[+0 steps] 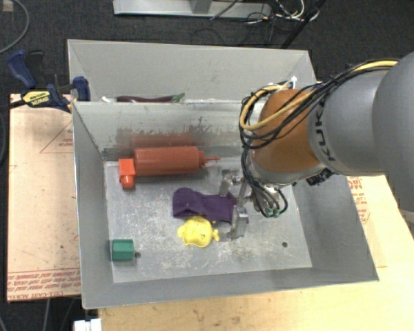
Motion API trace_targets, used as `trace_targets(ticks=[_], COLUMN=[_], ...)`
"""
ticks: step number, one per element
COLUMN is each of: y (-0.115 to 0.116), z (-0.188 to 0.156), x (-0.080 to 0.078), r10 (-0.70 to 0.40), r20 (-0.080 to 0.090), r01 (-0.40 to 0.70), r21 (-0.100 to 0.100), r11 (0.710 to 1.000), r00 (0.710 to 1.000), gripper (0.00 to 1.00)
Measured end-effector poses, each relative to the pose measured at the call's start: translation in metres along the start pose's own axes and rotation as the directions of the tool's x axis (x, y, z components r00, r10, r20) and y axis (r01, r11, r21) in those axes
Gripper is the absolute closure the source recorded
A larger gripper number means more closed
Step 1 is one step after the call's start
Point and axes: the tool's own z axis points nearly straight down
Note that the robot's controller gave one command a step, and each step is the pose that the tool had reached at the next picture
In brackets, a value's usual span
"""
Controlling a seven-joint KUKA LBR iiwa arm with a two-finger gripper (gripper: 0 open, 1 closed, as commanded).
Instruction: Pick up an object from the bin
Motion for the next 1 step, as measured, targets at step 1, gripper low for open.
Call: trace_targets(ticks=[1], y=[0.0257], z=[0.0200], x=[-0.0037], r10=[0.130], r20=[0.004], r01=[-0.130], r21=[0.000], r11=[0.991], r00=[0.991], gripper=[1.00])
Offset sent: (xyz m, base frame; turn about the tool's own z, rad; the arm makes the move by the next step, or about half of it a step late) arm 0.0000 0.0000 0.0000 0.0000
